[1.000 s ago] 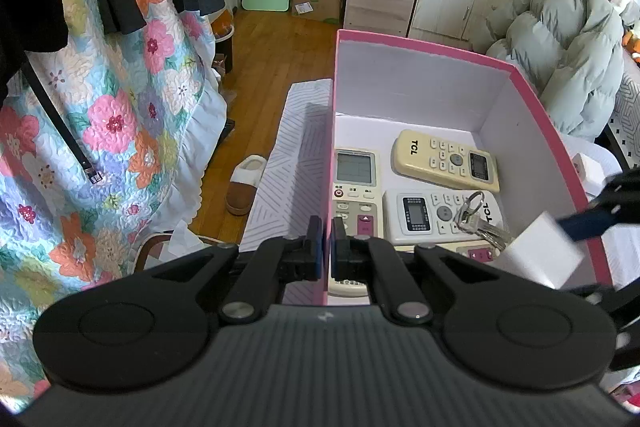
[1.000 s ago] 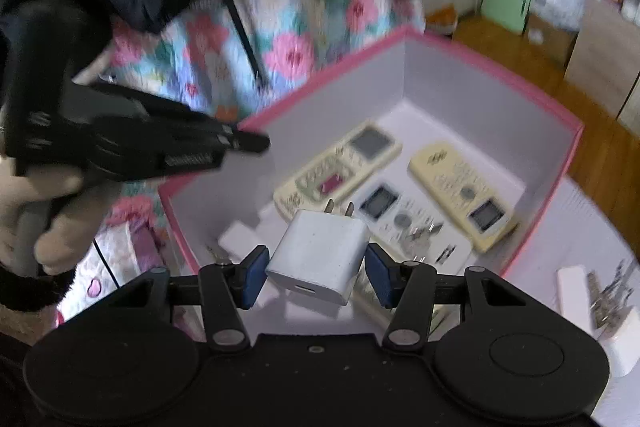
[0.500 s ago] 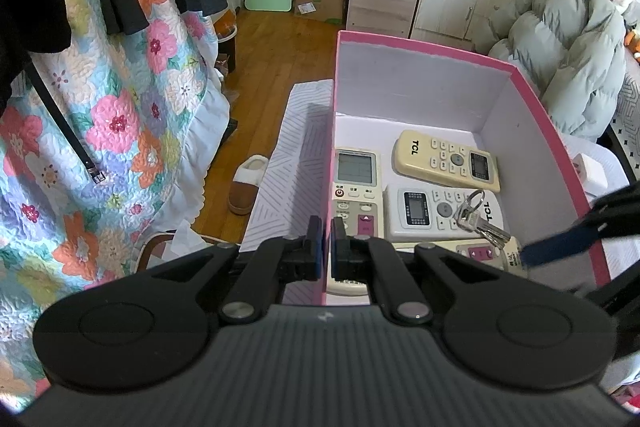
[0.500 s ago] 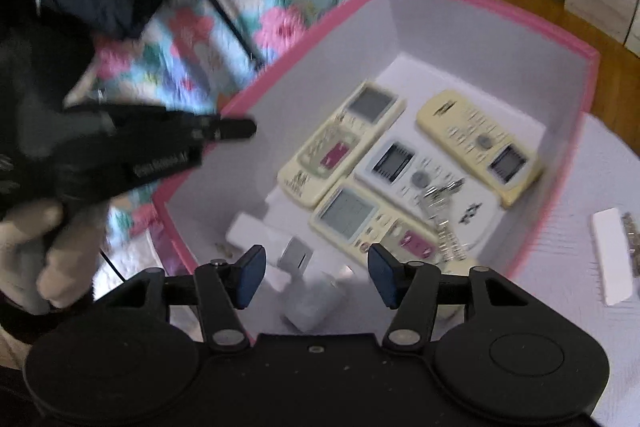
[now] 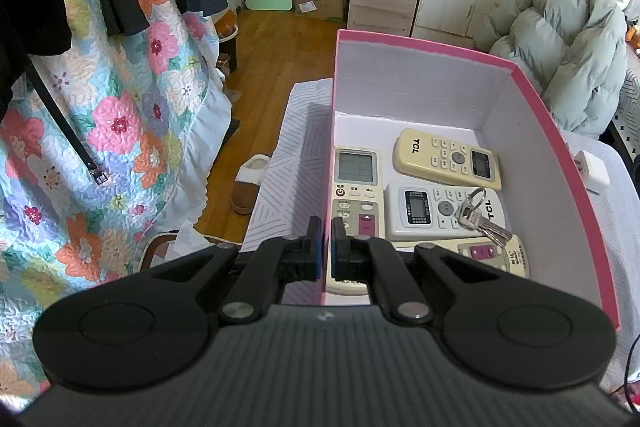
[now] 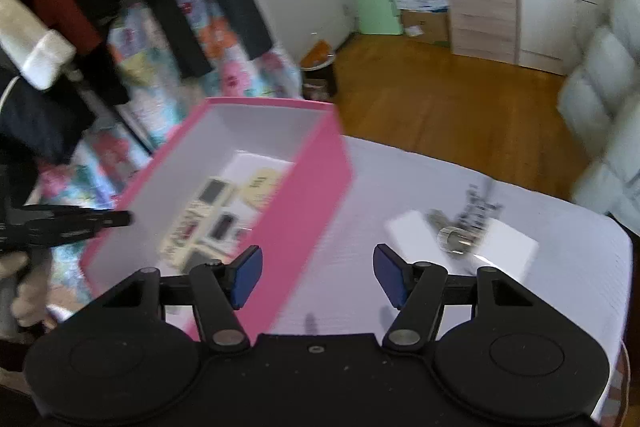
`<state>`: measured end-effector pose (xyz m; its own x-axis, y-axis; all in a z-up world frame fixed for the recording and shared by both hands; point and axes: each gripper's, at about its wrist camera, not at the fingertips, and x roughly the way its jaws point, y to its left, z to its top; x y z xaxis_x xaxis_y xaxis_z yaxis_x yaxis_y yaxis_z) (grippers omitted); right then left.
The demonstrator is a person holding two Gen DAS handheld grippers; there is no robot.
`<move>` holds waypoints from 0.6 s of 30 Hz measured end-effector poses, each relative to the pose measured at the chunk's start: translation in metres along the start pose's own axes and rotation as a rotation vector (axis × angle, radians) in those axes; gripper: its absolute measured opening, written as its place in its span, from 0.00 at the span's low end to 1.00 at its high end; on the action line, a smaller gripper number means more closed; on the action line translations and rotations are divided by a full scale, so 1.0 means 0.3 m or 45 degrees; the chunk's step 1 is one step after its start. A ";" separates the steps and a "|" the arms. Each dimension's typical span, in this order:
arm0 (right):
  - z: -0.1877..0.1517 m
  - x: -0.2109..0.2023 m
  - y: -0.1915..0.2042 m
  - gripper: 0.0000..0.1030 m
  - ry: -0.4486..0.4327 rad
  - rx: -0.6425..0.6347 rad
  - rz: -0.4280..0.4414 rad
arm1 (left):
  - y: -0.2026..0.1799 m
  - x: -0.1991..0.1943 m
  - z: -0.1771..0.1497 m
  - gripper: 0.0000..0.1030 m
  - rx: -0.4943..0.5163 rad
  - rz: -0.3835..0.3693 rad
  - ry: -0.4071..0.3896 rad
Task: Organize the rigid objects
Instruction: 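Return the right gripper to the table and grasp the white rectangular block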
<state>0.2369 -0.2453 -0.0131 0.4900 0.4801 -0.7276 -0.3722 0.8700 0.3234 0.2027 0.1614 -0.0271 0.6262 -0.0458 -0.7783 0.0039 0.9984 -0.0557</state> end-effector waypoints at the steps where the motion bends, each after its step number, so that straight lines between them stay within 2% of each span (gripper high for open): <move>1: -0.013 0.001 -0.024 0.64 -0.012 0.007 -0.025 | 0.001 0.000 -0.001 0.03 -0.003 0.001 0.000; 6: -0.081 0.059 -0.071 0.60 -0.038 -0.091 -0.112 | 0.001 0.001 -0.001 0.03 -0.004 0.003 0.000; 12: -0.098 0.201 -0.088 0.57 0.013 -0.225 -0.115 | -0.005 0.000 0.000 0.03 -0.007 0.011 0.004; 13: -0.093 0.221 -0.097 0.51 0.020 -0.258 -0.126 | -0.008 0.000 0.000 0.03 -0.006 0.014 0.005; 14: -0.087 0.238 -0.103 0.24 0.040 -0.290 -0.133 | -0.012 0.001 0.000 0.03 -0.003 0.018 0.007; 15: -0.079 0.256 -0.113 0.10 0.070 -0.307 -0.122 | -0.013 0.002 0.002 0.03 0.003 0.018 0.008; 18: -0.040 0.307 -0.156 0.11 0.083 -0.290 -0.067 | -0.006 0.002 0.002 0.03 -0.001 0.006 0.014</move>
<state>0.2900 -0.2432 -0.1026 0.4643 0.4197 -0.7799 -0.5193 0.8423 0.1442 0.2036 0.1596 -0.0270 0.6176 -0.0414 -0.7854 0.0002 0.9986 -0.0524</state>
